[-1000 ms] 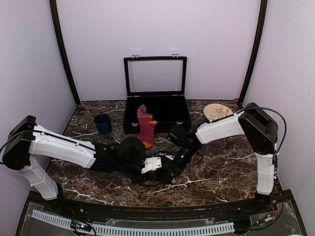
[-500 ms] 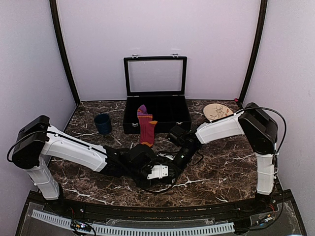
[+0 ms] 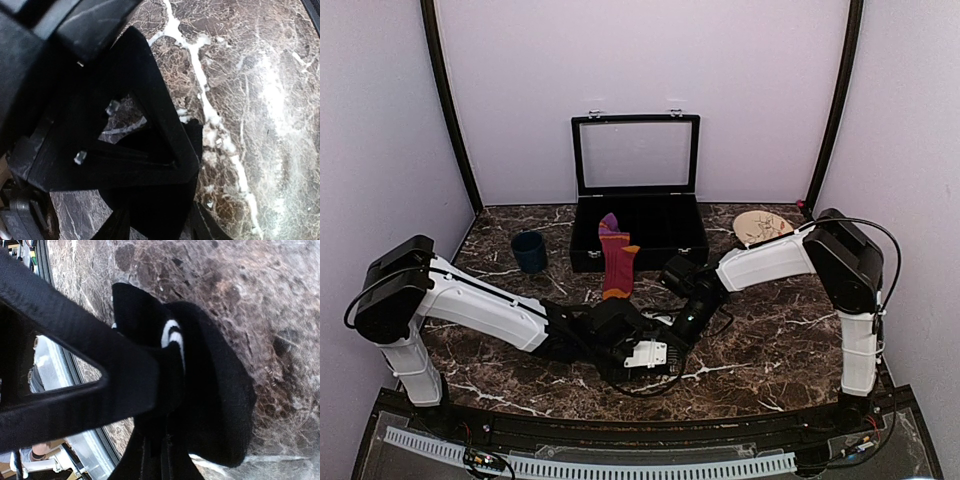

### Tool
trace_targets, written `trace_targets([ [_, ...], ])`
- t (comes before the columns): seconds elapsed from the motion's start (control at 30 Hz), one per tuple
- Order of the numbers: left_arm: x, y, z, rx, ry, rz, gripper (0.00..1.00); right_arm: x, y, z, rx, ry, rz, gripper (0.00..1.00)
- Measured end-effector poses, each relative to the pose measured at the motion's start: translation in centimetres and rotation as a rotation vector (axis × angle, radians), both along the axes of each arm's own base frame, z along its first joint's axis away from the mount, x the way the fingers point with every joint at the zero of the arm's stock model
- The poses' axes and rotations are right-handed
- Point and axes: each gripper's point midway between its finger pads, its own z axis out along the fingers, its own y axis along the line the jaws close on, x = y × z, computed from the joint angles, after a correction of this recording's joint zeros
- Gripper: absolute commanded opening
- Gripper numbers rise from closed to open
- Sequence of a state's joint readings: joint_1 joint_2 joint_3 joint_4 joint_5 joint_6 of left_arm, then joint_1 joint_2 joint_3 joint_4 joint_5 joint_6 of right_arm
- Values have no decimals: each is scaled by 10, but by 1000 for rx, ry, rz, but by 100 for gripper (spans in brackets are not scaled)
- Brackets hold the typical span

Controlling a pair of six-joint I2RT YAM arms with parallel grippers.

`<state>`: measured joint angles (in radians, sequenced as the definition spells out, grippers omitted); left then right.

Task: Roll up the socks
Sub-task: Roll the sock at the center of the board.

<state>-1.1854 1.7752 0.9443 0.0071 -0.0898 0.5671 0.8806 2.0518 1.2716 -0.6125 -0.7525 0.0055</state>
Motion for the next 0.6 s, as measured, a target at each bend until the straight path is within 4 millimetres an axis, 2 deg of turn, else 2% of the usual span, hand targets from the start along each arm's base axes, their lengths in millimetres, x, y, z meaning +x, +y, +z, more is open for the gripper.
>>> trace_targets([
  [0.27,1,-4,-6,23,-16,-21,41,-1,-1,1,-7,10,1,0],
  [0.4,3,-8,-9,32,-14,-24,33,-2,-1,1,-9,16,1,0],
  [0.53,3,-9,-11,39,-8,-27,18,-1,-2,1,-11,20,-2,0],
  [0.6,2,-9,-12,49,-2,-29,17,-1,-2,1,-10,21,-3,0],
])
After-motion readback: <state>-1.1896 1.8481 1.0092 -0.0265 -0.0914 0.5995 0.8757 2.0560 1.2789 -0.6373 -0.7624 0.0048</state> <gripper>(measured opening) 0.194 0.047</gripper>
